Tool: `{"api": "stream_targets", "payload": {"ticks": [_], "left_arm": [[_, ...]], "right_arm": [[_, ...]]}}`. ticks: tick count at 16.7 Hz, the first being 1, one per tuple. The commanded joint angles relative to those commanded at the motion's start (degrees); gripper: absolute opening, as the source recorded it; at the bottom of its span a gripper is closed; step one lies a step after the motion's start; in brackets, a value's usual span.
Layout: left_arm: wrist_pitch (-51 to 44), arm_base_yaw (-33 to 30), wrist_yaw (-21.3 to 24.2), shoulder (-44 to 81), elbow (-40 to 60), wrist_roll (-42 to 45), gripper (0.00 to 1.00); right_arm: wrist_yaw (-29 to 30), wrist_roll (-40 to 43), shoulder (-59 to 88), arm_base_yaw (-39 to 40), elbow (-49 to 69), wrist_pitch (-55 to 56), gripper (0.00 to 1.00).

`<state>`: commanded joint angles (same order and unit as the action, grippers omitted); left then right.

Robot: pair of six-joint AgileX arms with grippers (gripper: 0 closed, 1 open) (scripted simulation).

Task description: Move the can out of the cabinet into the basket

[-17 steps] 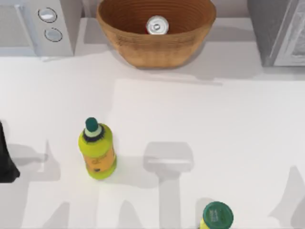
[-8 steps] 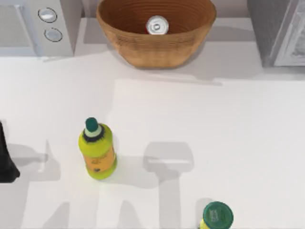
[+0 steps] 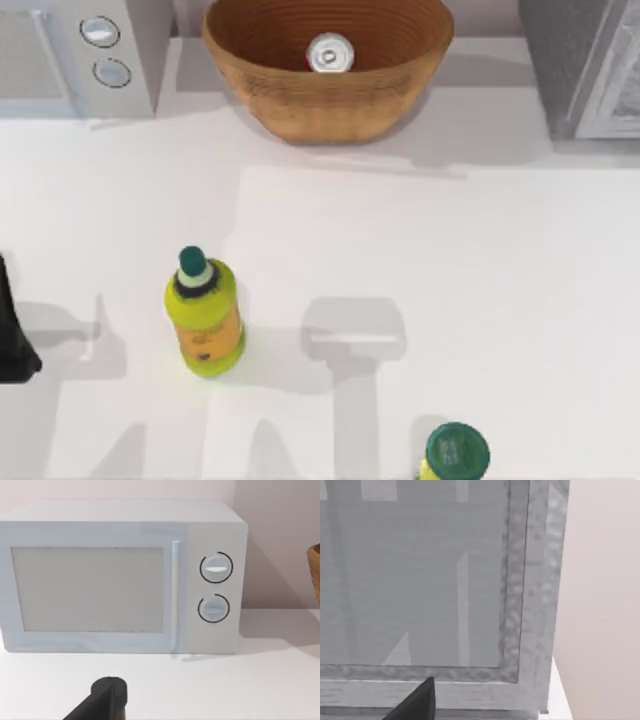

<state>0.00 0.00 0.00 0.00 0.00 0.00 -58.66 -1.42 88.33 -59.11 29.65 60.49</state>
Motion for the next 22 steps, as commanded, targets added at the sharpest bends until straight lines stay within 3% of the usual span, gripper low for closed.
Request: {"api": "stream_targets", "payload": {"ticks": [14, 18, 22], "left_arm": [[0.0, 0.0, 0.0, 0.0, 0.0, 0.0, 1.00], [0.0, 0.0, 0.0, 0.0, 0.0, 0.0, 1.00], [0.0, 0.0, 0.0, 0.0, 0.0, 0.0, 1.00]], "right_arm": [[-1.0, 0.1, -8.4, -1.2, 58.2, -69.7, 1.00], [-0.6, -0.1, -11.1, -0.7, 68.3, -80.6, 1.00], [-0.5, -0.2, -11.6, -0.5, 70.1, -82.4, 1.00]]}}
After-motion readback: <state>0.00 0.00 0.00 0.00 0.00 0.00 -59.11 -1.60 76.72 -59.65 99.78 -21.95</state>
